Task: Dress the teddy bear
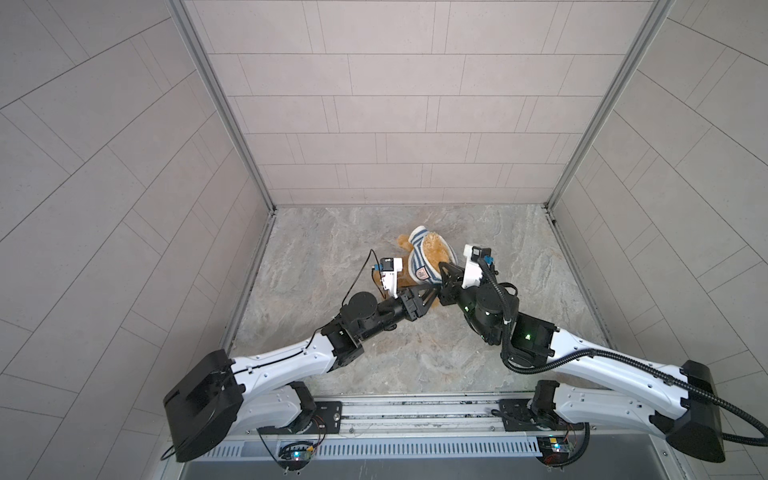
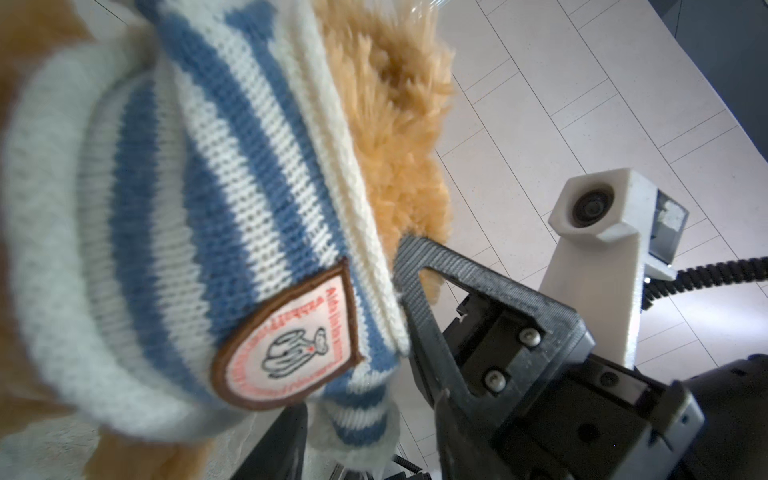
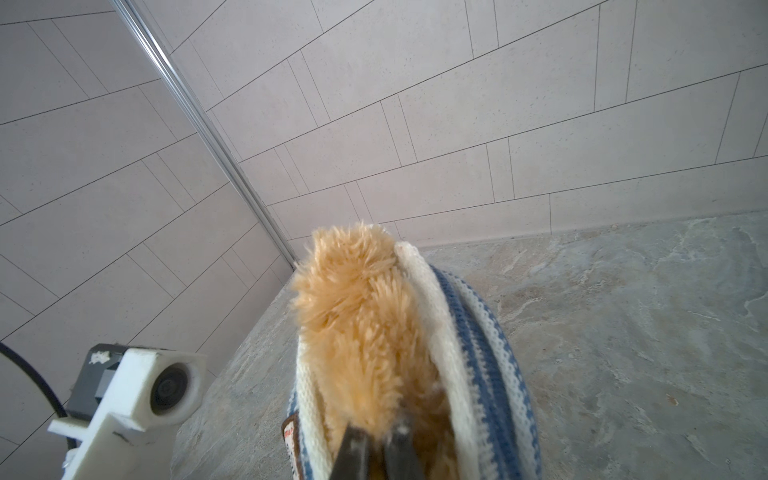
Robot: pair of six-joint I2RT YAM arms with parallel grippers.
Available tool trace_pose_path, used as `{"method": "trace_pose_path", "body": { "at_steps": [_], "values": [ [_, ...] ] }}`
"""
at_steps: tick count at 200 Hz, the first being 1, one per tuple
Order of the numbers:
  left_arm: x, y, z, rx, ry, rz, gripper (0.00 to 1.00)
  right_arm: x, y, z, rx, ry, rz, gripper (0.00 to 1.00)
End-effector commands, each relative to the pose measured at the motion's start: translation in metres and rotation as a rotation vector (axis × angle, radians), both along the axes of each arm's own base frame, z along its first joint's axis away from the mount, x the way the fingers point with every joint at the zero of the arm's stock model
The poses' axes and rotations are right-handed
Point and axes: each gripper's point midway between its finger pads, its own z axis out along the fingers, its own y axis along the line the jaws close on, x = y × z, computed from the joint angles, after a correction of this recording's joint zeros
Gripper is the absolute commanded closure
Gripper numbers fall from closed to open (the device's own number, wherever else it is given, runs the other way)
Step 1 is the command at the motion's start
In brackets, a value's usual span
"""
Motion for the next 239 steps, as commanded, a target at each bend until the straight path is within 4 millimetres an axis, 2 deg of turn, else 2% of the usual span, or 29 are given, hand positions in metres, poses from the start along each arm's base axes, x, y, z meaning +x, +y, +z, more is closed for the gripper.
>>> {"method": "trace_pose_path", "body": {
  "at_steps": [1, 30, 63, 89, 112, 167, 207, 239],
  "values": [
    [-0.003, -0.011, 0.018, -0.055, -0.012, -0.034, 0.49, -0.002, -0.008, 0.025, 0.107, -0.047, -0.027, 1.00],
    [0.000, -0.018, 0.002, 0.004, 0.028, -0.029, 0.54, -0.003, -0.009, 0.024, 0.106, -0.049, -0.028, 1.00],
    [-0.001, -0.024, -0.002, 0.021, 0.039, -0.053, 0.72, -0.002, -0.010, 0.017, 0.107, -0.042, -0.037, 1.00],
    [-0.003, -0.025, -0.021, 0.088, 0.070, -0.057, 0.86, -0.003, -0.014, 0.017, 0.100, -0.044, -0.045, 1.00],
    [-0.006, -0.022, -0.044, 0.146, 0.106, -0.054, 0.93, -0.004, -0.016, 0.018, 0.102, -0.048, -0.049, 1.00],
    [-0.007, -0.009, -0.102, 0.278, 0.165, -0.016, 0.97, -0.008, -0.021, 0.027, 0.110, -0.062, -0.041, 1.00],
    [-0.001, -0.007, -0.124, 0.342, 0.182, 0.007, 0.99, -0.013, -0.016, 0.033, 0.130, -0.057, 0.004, 1.00],
    [0.013, 0.011, -0.145, 0.385, 0.222, 0.064, 1.00, -0.017, -0.018, 0.039, 0.156, -0.056, 0.029, 1.00]
  ]
}}
